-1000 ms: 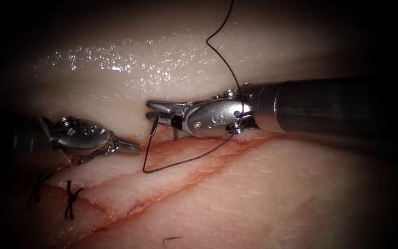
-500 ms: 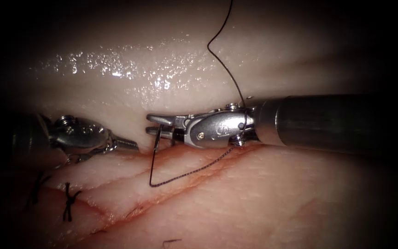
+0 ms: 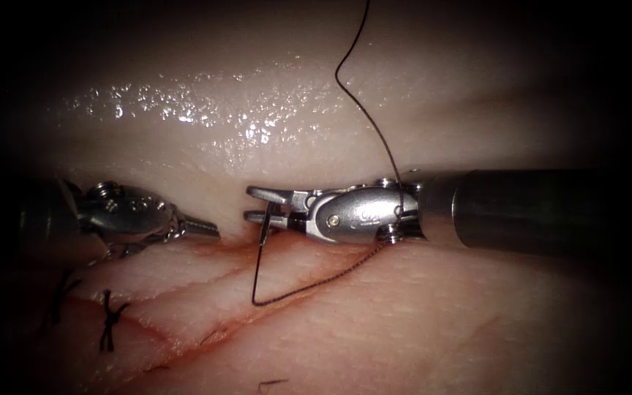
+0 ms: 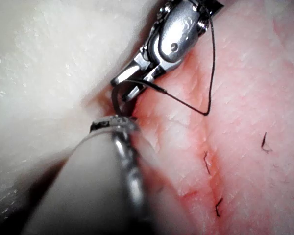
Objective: Wound Closure
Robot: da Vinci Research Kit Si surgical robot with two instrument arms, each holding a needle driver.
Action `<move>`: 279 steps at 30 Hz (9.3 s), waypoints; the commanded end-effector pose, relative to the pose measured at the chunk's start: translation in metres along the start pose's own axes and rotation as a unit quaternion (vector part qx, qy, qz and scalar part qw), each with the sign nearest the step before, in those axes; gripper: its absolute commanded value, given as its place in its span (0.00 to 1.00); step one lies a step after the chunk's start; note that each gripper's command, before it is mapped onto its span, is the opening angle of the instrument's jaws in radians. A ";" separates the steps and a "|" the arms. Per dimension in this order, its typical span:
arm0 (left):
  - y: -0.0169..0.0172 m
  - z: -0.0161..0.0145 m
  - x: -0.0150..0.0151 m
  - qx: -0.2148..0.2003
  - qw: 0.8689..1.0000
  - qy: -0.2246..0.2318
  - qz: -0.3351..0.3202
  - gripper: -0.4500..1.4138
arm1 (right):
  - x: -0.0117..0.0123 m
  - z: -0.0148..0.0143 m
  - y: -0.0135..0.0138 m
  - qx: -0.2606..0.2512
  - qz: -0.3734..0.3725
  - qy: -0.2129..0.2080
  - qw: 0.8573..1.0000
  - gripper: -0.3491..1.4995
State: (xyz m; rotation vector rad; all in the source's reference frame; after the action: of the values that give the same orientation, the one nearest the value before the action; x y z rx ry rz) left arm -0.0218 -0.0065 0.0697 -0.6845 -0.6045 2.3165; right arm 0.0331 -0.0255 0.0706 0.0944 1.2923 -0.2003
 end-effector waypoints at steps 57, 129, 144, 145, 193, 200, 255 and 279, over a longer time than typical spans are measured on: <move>0.0003 0.0116 -0.0040 -0.010 0.991 -0.131 0.026 0.17 | 0.0053 0.0012 0.0078 -0.033 0.133 0.048 0.989 0.00; 0.0045 0.0055 0.0010 0.003 0.993 -0.099 0.068 0.13 | 0.0050 0.0028 0.0112 -0.074 0.450 0.093 0.885 0.00; 0.0038 0.0048 0.0002 0.006 0.993 -0.096 0.073 0.13 | 0.0110 0.0017 0.0061 -0.073 0.022 0.036 0.996 0.00; 0.0037 0.0048 0.0001 0.006 0.993 -0.096 0.074 0.13 | 0.0110 0.0017 0.0057 -0.072 0.010 0.034 0.997 0.00; 0.0031 0.0043 0.0013 0.020 0.992 -0.090 0.087 0.07 | 0.0079 0.0006 0.0033 -0.047 -0.077 -0.033 0.995 0.00; 0.0031 0.0043 0.0013 0.020 0.992 -0.090 0.087 0.07 | 0.0079 0.0006 0.0033 -0.047 -0.077 -0.033 0.995 0.00; 0.0014 0.0059 -0.0029 -0.006 0.998 0.017 0.068 0.00 | 0.0073 0.0005 0.0027 -0.040 -0.102 -0.017 0.994 0.00; 0.0019 0.0081 -0.0041 -0.019 0.996 0.019 0.080 0.00 | -0.0025 0.0004 0.0029 -0.093 -0.242 -0.050 0.965 0.00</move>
State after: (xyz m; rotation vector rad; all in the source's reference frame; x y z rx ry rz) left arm -0.0243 -0.0123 0.0755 -0.8201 -0.5969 2.4378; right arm 0.0327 -0.0225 0.0722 -0.3911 1.2172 -0.4952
